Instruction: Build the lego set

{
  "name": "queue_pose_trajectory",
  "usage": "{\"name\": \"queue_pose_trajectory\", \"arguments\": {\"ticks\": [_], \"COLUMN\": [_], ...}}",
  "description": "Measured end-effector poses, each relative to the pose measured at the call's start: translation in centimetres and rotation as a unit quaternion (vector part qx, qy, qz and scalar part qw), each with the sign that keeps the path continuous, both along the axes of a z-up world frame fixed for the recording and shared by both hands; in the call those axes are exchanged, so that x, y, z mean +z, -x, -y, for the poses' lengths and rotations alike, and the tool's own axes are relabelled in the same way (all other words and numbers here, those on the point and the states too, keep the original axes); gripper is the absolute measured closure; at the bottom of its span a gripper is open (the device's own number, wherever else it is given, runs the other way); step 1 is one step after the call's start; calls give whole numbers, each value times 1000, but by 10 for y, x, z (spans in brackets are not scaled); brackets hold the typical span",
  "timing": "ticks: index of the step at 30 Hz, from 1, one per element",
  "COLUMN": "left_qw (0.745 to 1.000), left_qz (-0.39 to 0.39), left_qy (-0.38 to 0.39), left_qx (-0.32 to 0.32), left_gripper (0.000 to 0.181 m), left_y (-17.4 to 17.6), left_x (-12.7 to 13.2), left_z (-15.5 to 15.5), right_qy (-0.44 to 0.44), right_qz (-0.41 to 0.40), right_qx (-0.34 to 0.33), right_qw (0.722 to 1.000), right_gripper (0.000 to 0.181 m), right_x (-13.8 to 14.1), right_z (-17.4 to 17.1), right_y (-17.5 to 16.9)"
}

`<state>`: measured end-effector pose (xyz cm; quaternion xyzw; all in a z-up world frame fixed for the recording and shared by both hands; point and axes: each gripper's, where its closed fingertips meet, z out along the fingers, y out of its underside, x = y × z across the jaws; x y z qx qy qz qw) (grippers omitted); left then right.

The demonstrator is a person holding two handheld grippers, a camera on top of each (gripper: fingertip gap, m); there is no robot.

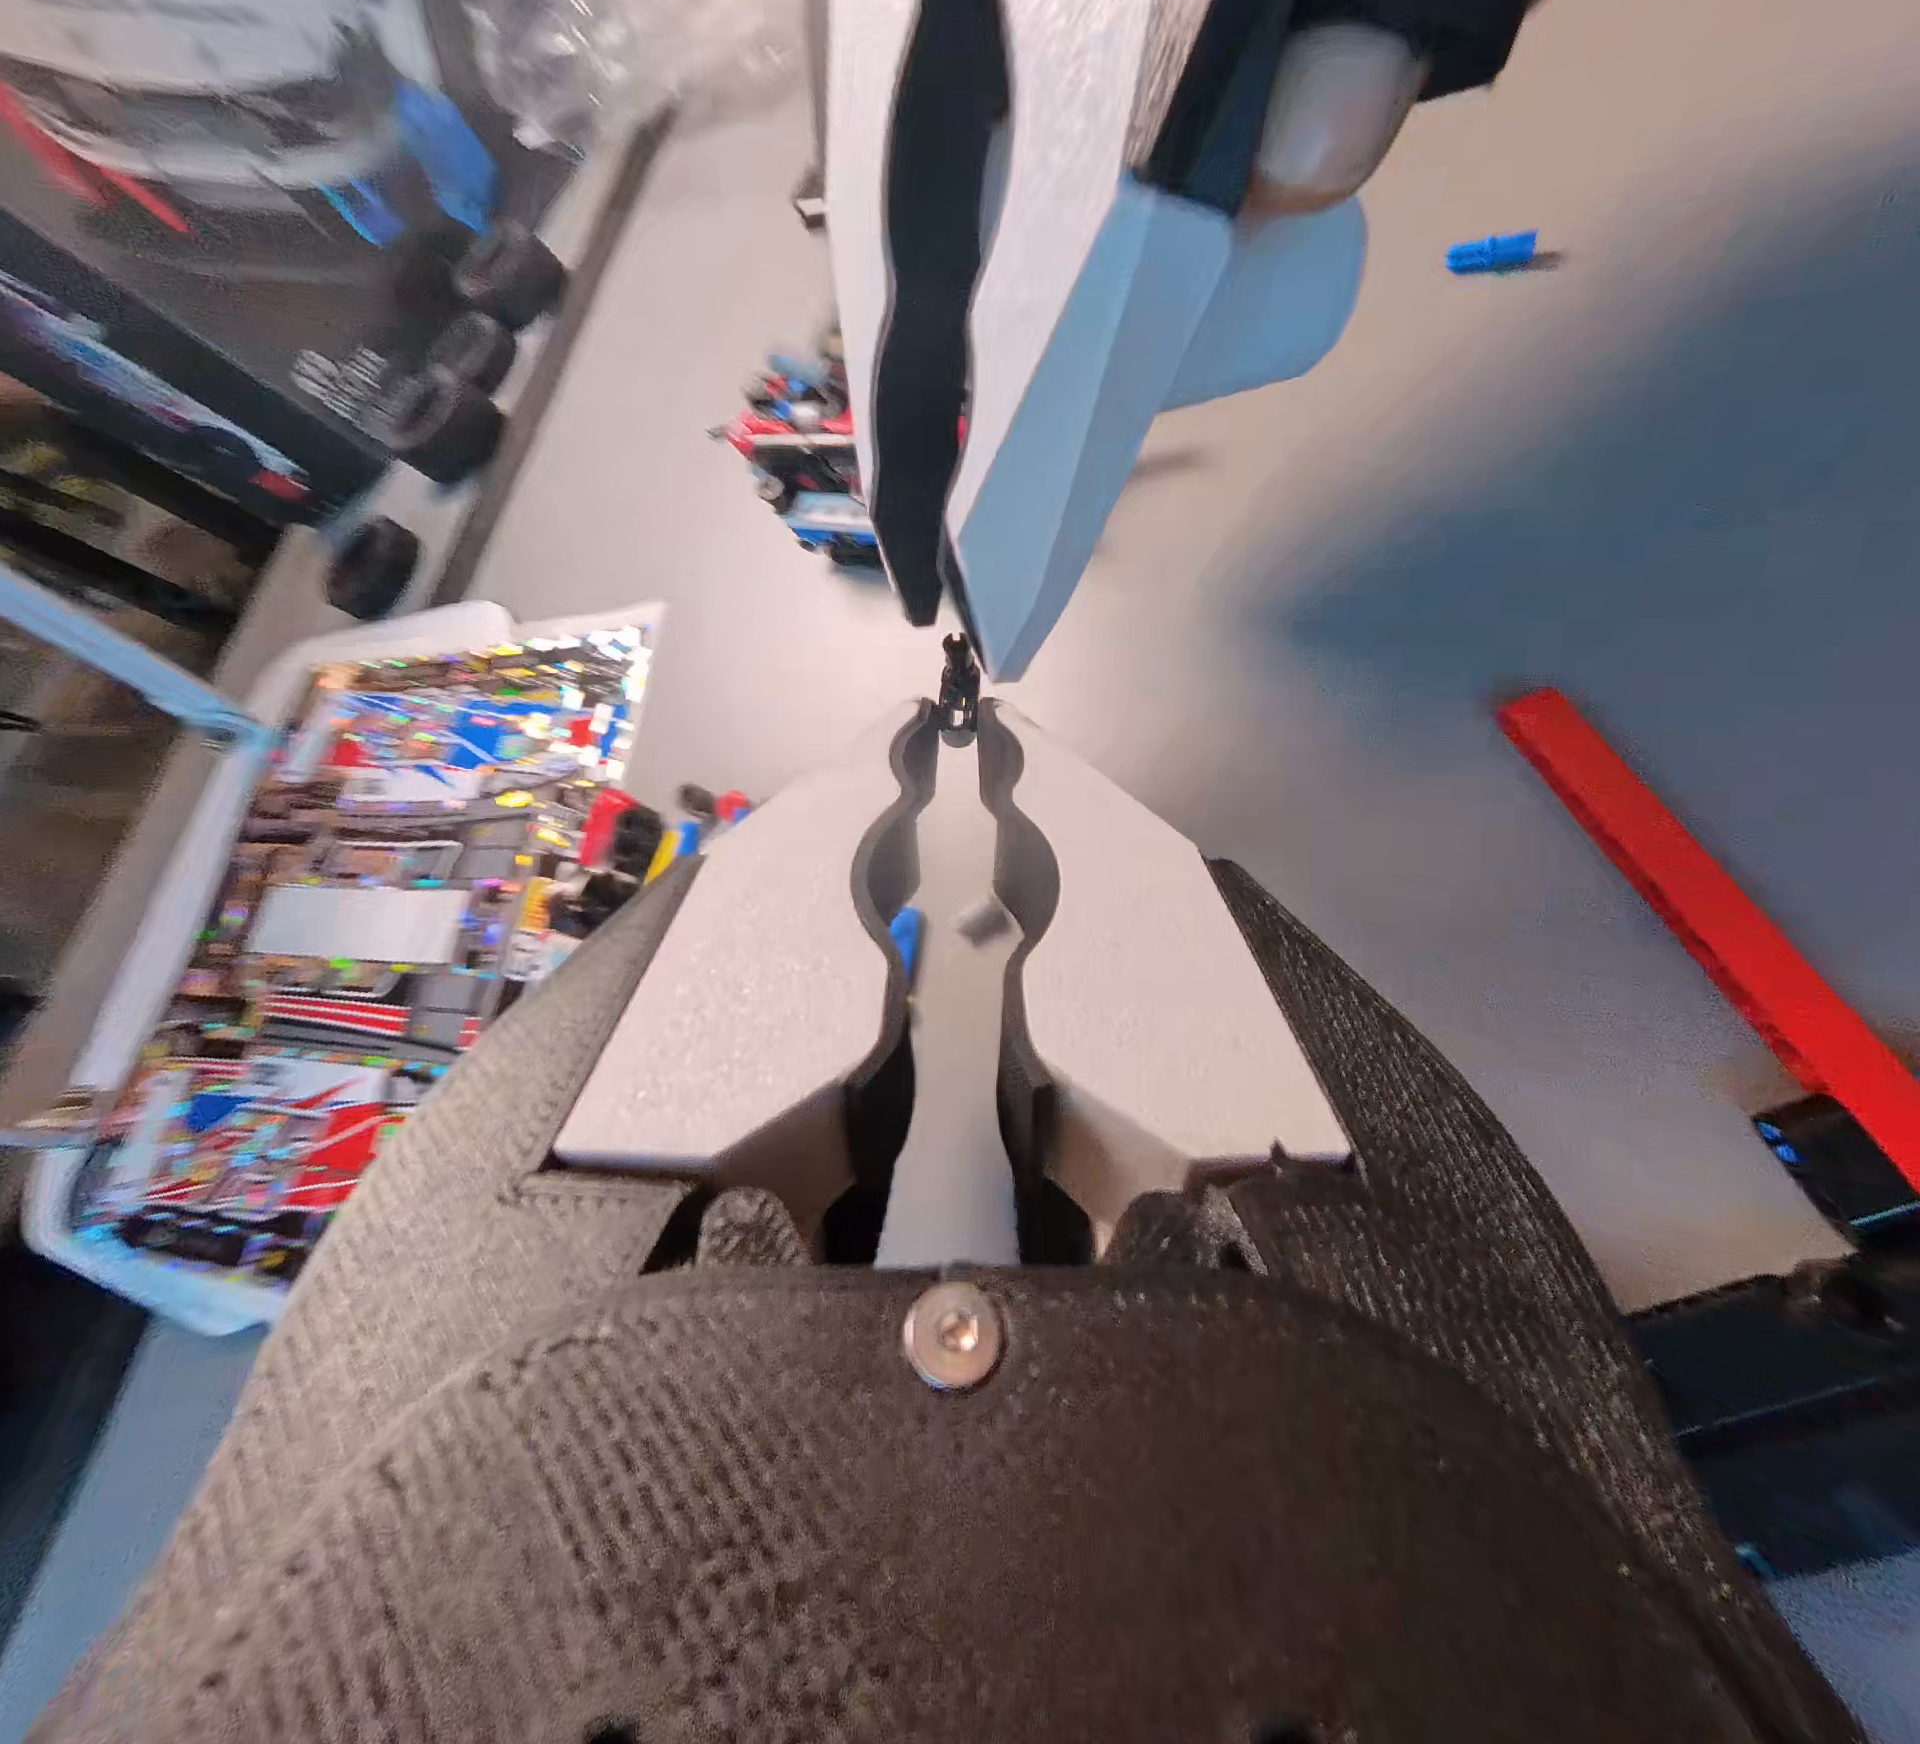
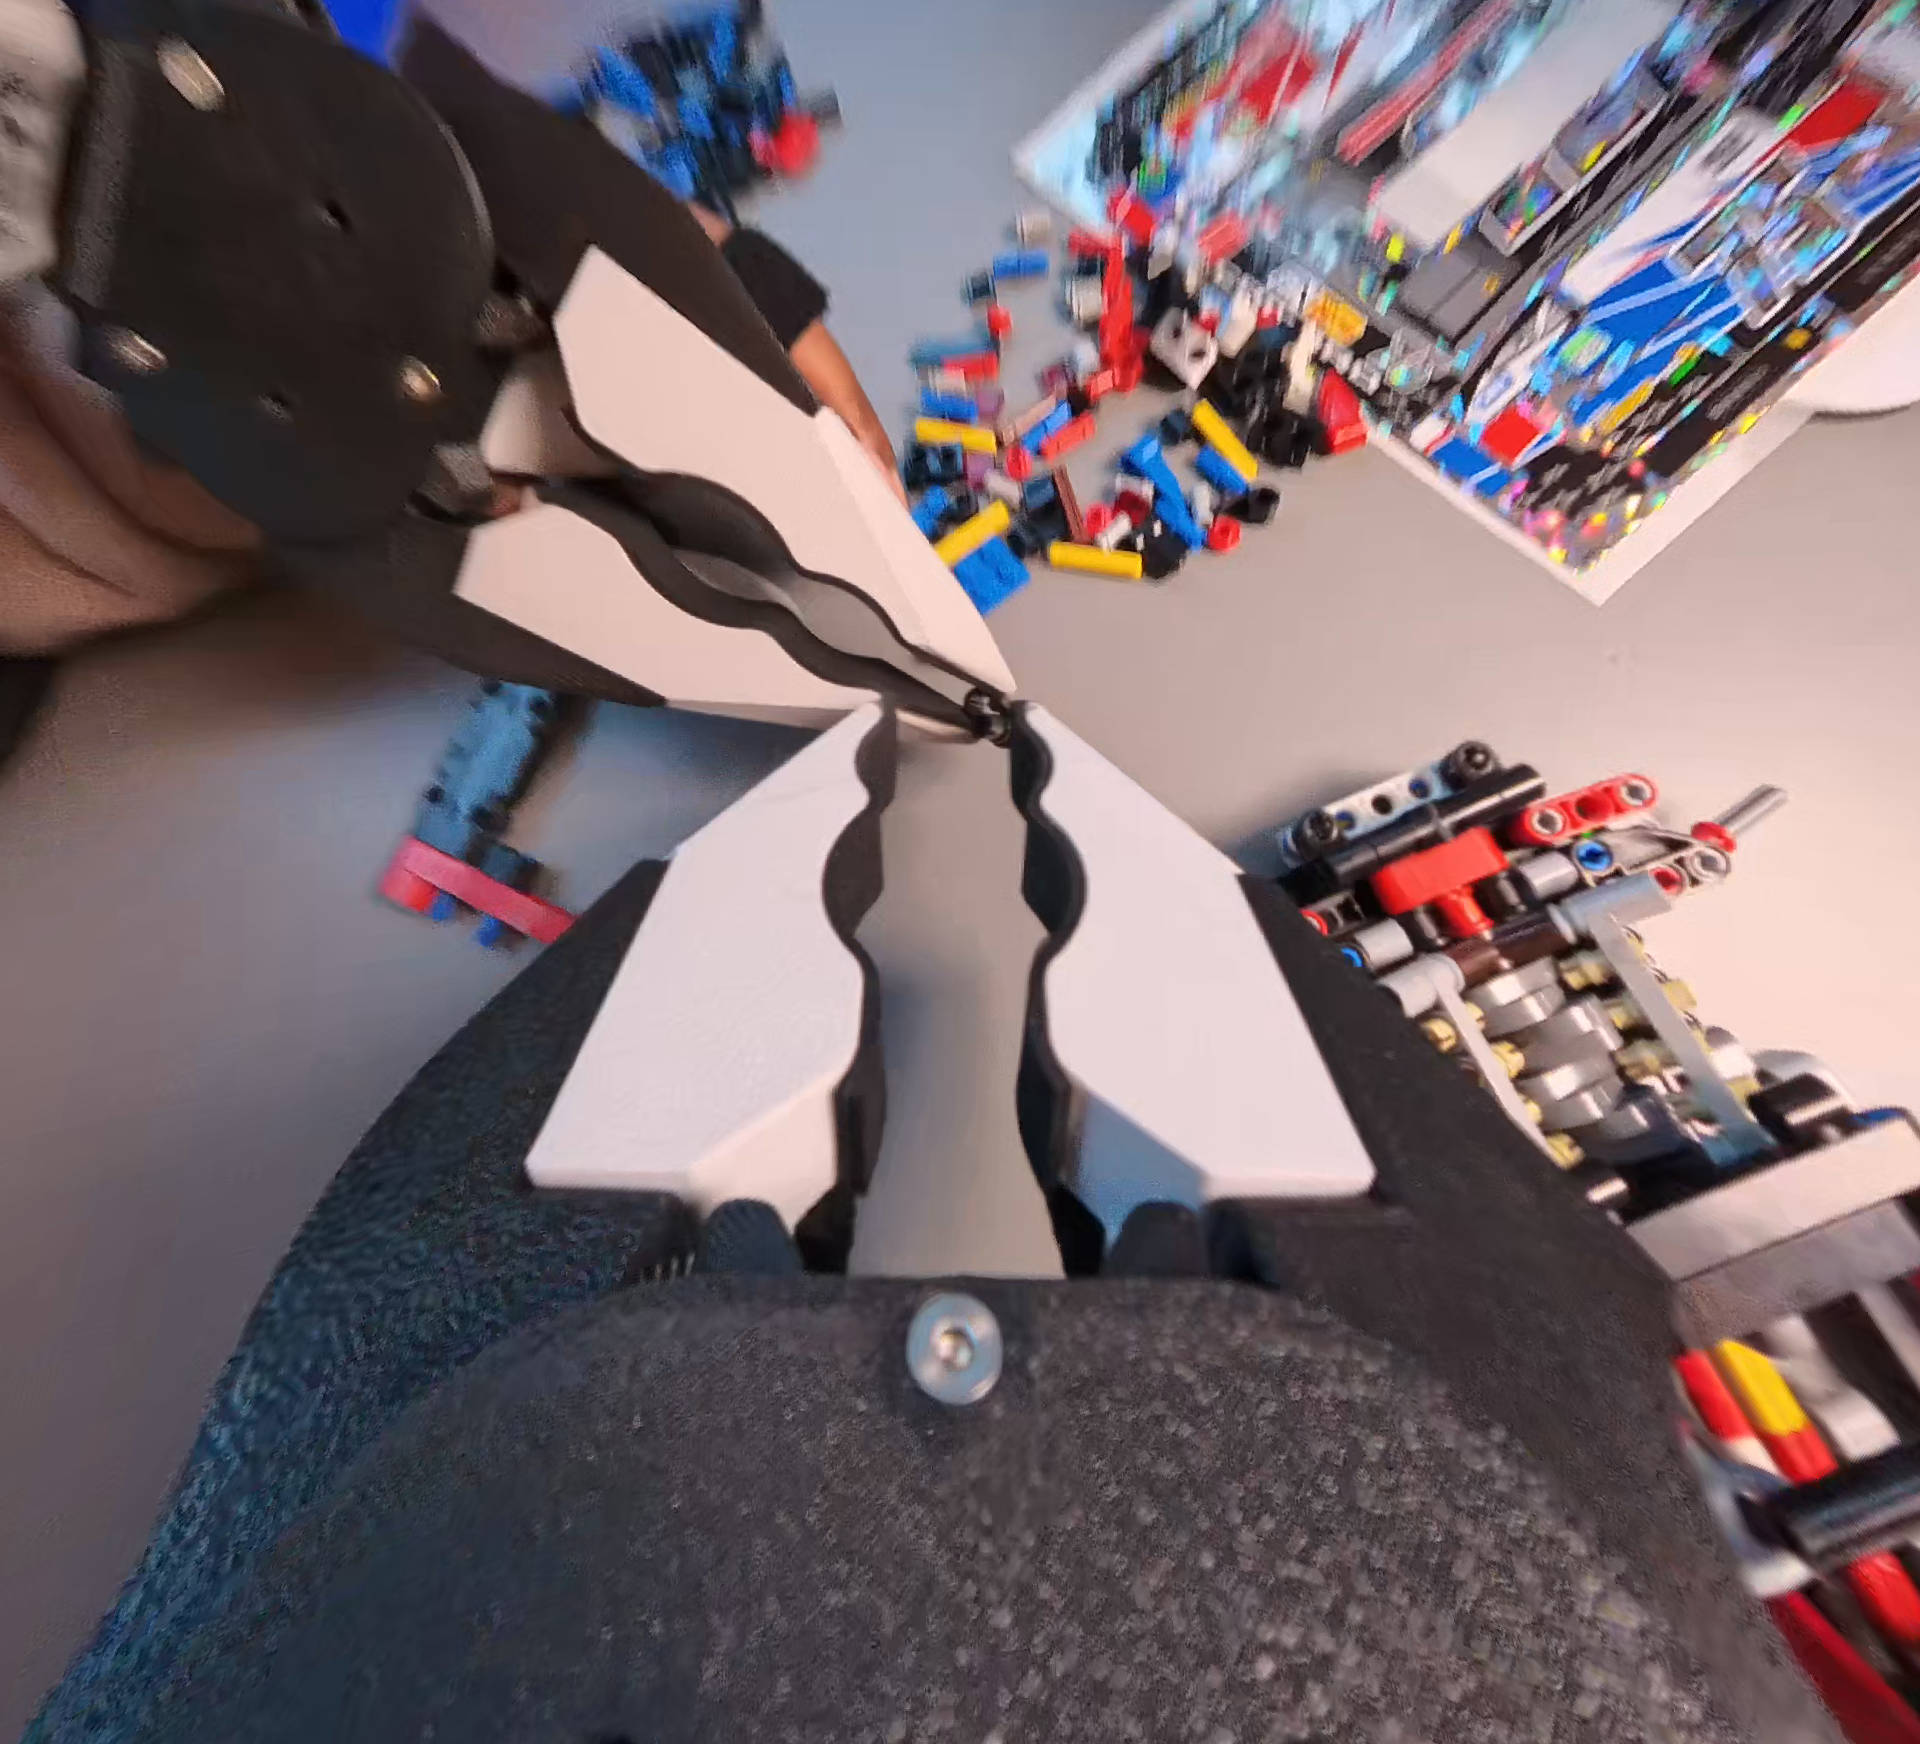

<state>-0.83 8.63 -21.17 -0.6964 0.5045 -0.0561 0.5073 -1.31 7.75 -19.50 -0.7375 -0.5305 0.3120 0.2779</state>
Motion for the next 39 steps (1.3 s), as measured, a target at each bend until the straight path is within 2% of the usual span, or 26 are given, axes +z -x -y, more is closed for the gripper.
{"name": "queue_pose_trajectory", "arguments": {"ticks": [1, 5, 7, 9, 12, 15, 20, 26, 32, 39], "left_qw": [999, 972, 950, 934, 914, 900, 888, 890, 900, 900], "left_qz": [9, 37, 11, -15, -59, -92, -134, -146, -132, -133], "left_qy": [-45, -231, -311, -354, -401, -427, -440, -430, -412, -411], "left_qx": [7, 30, 36, 34, 18, 0, -21, -33, -56, -60], "left_gripper": [176, 176, 177, 177, 177, 177, 176, 176, 176, 177], "left_y": [3, 15, 16, 12, 3, -5, -16, -21, -23, -24], "left_x": [15, 79, 100, 110, 116, 117, 111, 101, 98, 97], "left_z": [-3, 0, 6, 14, 24, 32, 38, 38, 44, 44], "right_qy": [5, 8, 0, -6, -11, -15, -3, -6, 8, 15], "right_qz": [-68, -295, -353, -379, -390, -388, -366, -354, -358, -359], "right_qx": [-13, -57, -58, -44, -4, 44, 95, 112, 124, 135], "right_qw": [998, 954, 934, 925, 921, 921, 926, 928, 925, 924], "right_gripper": [153, 149, 146, 142, 135, 136, 147, 163, 159, 164], "right_x": [18, 78, 91, 96, 99, 100, 95, 86, 84, 82], "right_z": [0, 0, 4, 11, 21, 29, 33, 38, 43, 46], "right_y": [0, -23, -32, -33, -25, -17, -17, -17, -15, -16]}}
